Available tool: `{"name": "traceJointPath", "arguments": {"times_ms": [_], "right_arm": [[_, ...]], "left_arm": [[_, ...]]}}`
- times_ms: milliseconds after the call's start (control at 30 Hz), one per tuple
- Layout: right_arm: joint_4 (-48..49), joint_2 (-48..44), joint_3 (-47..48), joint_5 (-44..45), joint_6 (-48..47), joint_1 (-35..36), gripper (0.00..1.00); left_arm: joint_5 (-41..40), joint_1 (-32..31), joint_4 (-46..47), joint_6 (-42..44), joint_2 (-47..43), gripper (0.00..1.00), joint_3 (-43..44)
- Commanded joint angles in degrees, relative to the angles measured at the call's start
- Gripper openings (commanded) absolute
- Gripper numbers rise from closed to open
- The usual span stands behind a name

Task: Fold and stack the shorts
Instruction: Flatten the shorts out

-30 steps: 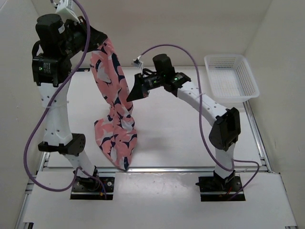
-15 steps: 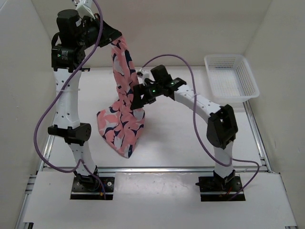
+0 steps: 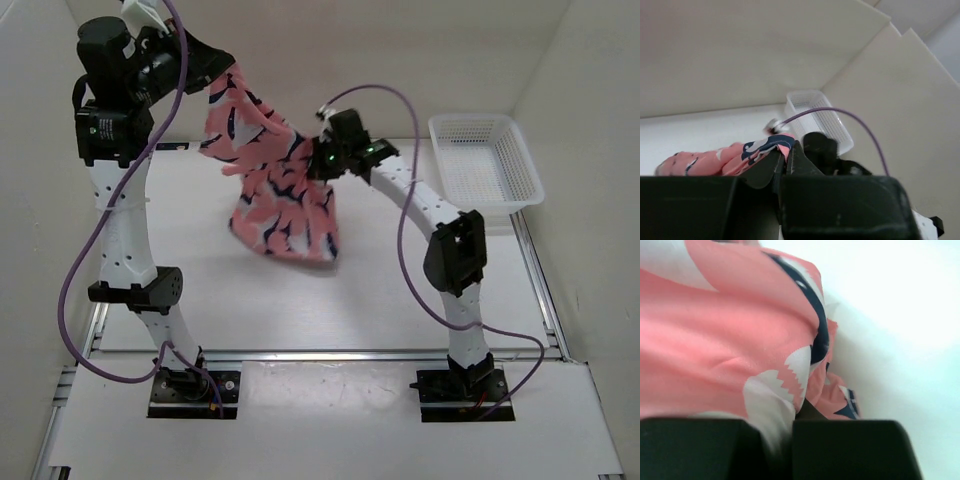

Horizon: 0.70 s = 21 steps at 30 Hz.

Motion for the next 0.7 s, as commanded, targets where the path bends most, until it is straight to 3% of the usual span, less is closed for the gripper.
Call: {"name": "traceJointPath", "arguments": {"times_ms": [0,133,267,300,400,433,533,667], "right_arm": [[2.07,-9.76,7.98,7.90,-0.41,-4.54,0.00],[3.99,-18.10,1.25,14.48,-4.89,-1.74,0.00],[13.29,-30.57,-20.79,24.16,-7.62,4.23,0.03],[14.36,-32.34,-30.15,25.21,-7.62,6.59,0.28],[15.87,-37.27,-42.68,29.94,-4.73,11.09,0.83],[14.83,-38.85,-48.29,30.75,-3.42,11.10,0.88],[12.79,-43.15,-53.78,31.38,1.86,11.80,0.94],[11.39,-48.26,-56.26,33.39,2.49,11.80,0.90]], "left_arm": [[2.64,1.89,2.43,-1.55,-0.60,0.10,4.55],[2.64,3.56,2.97,-1.56,-4.54,0.10,1.23],[0.72,3.56,2.97,1.33,-12.62,0.10,-12.90],[-1.21,2.87,2.97,2.65,-16.90,0.10,-21.20],[-2.71,2.24,2.97,5.20,-22.82,0.10,-34.16],[-3.59,2.24,2.97,6.08,-26.06,0.10,-43.08],[-6.22,2.24,2.97,7.14,-29.50,0.10,-57.69],[-11.40,2.24,2.97,7.14,-30.04,0.10,-67.15]]}}
